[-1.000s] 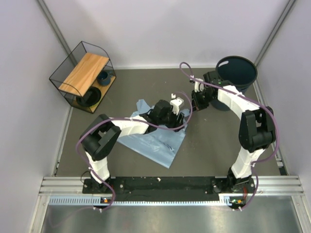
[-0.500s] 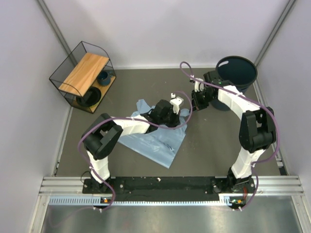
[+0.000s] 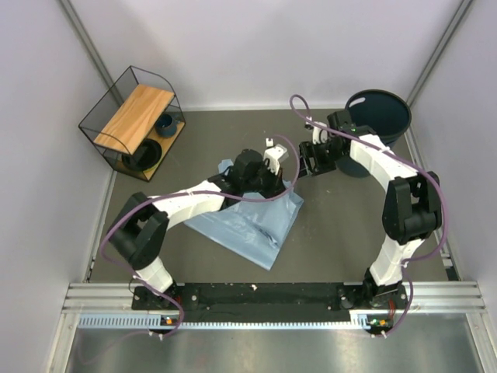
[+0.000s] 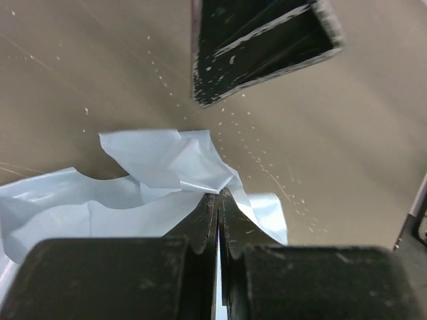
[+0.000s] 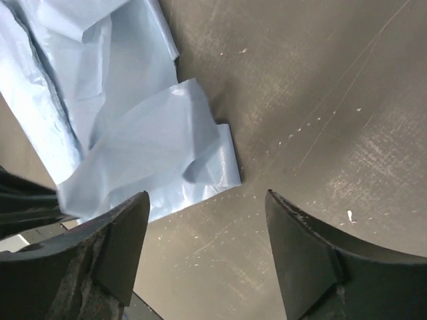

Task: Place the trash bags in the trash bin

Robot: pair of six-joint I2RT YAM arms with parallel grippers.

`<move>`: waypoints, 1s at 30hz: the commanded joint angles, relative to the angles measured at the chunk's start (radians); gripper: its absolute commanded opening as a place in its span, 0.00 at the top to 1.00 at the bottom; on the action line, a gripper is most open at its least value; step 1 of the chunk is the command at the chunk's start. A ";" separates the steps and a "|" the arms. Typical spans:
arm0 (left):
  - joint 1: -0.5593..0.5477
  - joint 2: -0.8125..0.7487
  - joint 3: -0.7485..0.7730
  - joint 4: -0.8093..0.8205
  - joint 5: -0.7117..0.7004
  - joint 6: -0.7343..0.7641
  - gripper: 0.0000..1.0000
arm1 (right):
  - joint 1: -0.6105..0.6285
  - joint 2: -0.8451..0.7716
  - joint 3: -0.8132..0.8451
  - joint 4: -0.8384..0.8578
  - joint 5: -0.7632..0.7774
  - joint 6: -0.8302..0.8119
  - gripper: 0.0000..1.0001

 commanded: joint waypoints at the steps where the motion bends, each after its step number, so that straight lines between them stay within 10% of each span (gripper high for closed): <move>1: 0.019 -0.088 0.013 -0.049 0.064 0.029 1.00 | -0.011 -0.020 0.038 -0.020 -0.051 -0.015 0.27; 21: 0.133 -0.197 -0.097 -0.081 0.207 0.040 1.00 | 0.014 -0.039 -0.238 0.119 -0.496 0.207 0.25; 30: 0.134 -0.212 -0.097 -0.095 0.224 0.034 1.00 | 0.080 0.026 -0.229 0.207 -0.456 0.259 0.32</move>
